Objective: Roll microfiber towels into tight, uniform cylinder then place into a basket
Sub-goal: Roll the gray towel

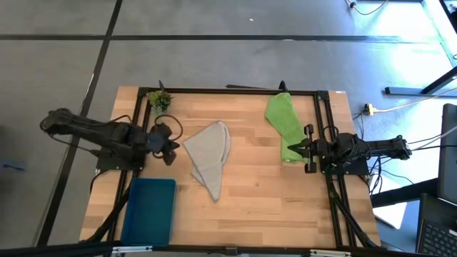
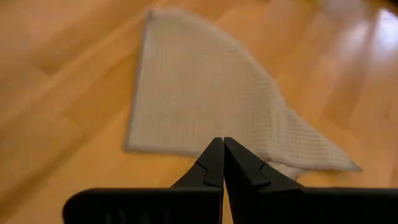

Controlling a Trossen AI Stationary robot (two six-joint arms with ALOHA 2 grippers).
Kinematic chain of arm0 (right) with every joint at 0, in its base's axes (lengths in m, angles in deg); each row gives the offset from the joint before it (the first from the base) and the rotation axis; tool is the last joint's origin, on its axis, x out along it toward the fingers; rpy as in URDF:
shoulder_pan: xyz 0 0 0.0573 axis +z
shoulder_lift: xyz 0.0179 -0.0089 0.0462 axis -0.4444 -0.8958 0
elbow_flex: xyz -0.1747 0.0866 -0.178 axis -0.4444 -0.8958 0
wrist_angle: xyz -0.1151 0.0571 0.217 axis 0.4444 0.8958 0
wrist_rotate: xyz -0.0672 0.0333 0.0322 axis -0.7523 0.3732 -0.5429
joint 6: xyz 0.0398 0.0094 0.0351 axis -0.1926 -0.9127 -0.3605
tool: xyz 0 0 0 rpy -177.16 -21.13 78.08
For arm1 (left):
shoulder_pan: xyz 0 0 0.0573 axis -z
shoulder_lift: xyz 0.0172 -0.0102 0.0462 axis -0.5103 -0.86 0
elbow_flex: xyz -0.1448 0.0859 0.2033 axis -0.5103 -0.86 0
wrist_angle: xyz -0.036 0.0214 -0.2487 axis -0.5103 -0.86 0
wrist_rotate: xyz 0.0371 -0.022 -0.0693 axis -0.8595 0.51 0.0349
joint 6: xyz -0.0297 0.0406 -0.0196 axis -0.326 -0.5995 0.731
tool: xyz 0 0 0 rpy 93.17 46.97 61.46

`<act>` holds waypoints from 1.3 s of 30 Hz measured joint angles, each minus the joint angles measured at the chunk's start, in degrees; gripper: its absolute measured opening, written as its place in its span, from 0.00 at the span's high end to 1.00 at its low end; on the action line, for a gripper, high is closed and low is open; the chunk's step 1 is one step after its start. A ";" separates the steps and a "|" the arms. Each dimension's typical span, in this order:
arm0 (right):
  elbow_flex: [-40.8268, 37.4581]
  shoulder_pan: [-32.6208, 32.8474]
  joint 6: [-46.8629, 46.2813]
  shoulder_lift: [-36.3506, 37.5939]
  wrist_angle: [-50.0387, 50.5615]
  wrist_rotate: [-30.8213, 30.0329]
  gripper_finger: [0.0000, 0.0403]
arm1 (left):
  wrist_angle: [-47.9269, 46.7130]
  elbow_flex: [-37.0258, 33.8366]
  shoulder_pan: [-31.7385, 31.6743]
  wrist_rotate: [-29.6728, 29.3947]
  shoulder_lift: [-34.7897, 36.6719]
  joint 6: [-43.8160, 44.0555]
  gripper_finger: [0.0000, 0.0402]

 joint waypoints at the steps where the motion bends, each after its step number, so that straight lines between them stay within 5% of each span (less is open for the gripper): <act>1: 0.00 0.00 -0.04 0.00 0.00 0.01 0.98 | 0.01 0.03 -1.26 1.24 -0.71 -0.03 1.00; 12: 0.01 0.00 -0.16 0.01 0.04 0.07 0.98 | 0.17 0.04 -10.61 7.53 -6.82 -1.29 0.86; 17: 0.00 -0.02 -0.36 0.00 0.07 0.08 0.98 | 0.17 0.04 -15.04 9.99 -9.65 4.96 0.78; 39: 0.02 0.00 -1.58 0.00 0.11 0.09 0.98 | 7.32 -0.38 -25.19 12.99 -32.48 4.14 0.77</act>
